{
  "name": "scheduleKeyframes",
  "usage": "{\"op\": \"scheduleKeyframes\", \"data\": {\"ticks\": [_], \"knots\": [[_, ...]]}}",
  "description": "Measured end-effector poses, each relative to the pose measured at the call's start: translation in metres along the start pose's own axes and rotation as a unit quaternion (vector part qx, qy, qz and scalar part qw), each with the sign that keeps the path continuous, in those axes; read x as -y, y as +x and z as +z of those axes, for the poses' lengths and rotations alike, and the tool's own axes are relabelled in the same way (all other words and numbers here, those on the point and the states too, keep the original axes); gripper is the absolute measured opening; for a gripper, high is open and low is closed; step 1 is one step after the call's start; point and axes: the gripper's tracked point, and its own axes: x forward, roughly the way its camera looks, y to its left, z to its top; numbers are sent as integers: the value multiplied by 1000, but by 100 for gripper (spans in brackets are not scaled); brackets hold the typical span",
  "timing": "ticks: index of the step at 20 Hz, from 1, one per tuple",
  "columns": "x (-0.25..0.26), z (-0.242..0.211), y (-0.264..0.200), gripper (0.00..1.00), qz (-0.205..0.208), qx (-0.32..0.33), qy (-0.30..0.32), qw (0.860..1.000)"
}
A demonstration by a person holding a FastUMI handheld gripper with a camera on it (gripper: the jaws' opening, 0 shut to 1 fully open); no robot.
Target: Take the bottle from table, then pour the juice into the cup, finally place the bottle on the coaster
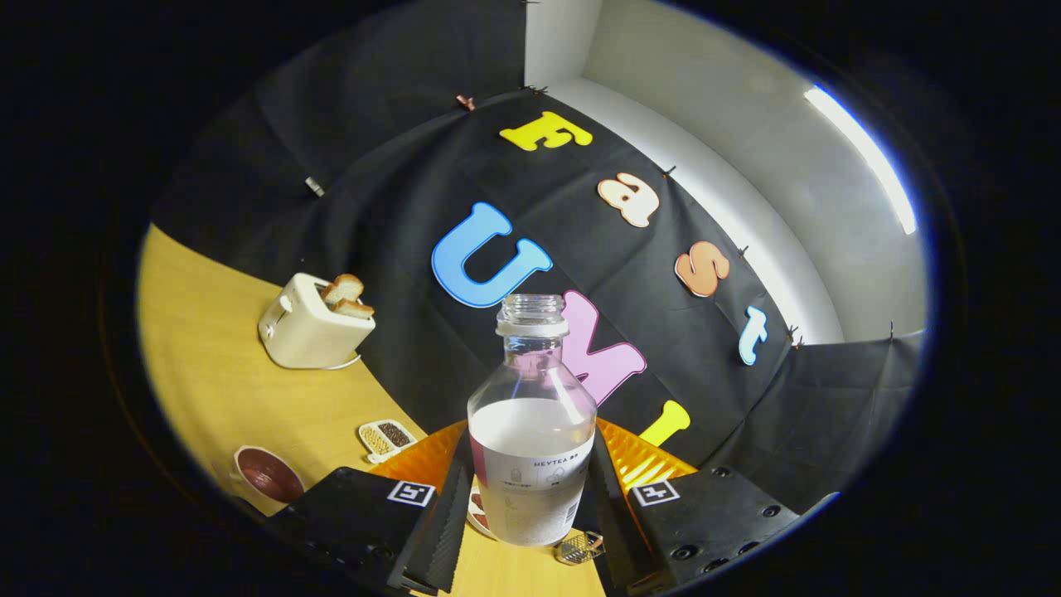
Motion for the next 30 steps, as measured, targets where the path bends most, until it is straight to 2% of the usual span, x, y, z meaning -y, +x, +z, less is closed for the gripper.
{"op": "scheduleKeyframes", "data": {"ticks": [4, 7, 10, 13, 19, 26, 30], "knots": [[15, 3, 8, 71, -8, -3, 111, 994], [22, 1, 18, 71, -17, -5, 171, 985], [31, -11, 40, 71, -19, -7, 248, 968], [36, -45, 64, 71, -38, -26, 297, 954], [-14, -110, 102, 72, -13, -52, 354, 934], [-94, -185, 115, 73, 22, -117, 338, 934], [-120, -213, 108, 73, 28, -148, 345, 926]]}}
